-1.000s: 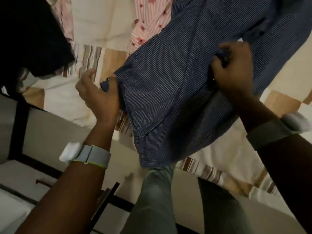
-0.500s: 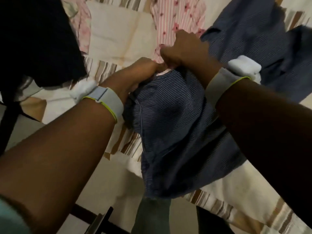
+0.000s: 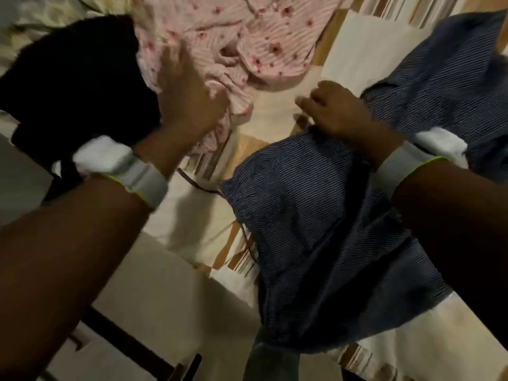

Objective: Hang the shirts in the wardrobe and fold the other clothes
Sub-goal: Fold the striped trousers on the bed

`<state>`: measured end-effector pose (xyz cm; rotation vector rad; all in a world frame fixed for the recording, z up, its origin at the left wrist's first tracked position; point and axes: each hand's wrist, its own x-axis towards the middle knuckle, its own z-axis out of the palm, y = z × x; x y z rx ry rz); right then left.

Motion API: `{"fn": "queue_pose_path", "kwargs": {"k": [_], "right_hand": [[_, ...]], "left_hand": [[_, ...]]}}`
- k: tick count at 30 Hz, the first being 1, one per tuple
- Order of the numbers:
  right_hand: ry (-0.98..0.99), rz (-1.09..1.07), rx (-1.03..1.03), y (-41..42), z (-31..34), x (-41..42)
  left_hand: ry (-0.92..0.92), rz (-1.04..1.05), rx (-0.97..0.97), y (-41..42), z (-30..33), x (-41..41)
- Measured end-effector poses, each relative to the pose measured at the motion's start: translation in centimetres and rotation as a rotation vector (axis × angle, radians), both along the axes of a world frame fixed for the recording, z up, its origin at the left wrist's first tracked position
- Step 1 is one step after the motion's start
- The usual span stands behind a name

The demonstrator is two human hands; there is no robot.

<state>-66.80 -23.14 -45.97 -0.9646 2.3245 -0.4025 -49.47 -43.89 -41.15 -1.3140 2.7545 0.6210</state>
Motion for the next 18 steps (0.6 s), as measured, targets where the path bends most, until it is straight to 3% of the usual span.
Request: {"fn": "queue_pose_path", "kwargs": {"k": [2,4,7,9,11,14,18], "right_hand": [[0.122,0.105,0.017,3.1,-0.9,-0.3],[0.247,0.193,0.065,5.7,-1.2,-1.6],[0.383,0.209,0.141,9.8,-0.4,-4.6],[0.495,0.037,0.095,13.7,0.3,-7.1],[0.491,-0.320,0.048,17.8,0.7,-8.9],[0.143,-0.958,0.104,22.8,1.7,-10.5],[-0.034,-1.001,0.125,22.3,1.5,-9.6]], "left_hand": [[0.072,-0.248,0.134,6.1,-2.0,0.1],[-0.044,-0.409,0.172,11.5,-4.4,1.0],[-0.163,-0.367,0.084,14.7,-6.3,1.7],[-0.146,-0.285,0.125,15.0,-6.4,1.6],[-0.133,-0.225,0.200,14.7,-6.0,1.0],[-0.115,-0.216,0.273,16.0,-5.0,-1.6],[0.033,-0.189,0.566,18.5,-3.8,-8.1]]}}
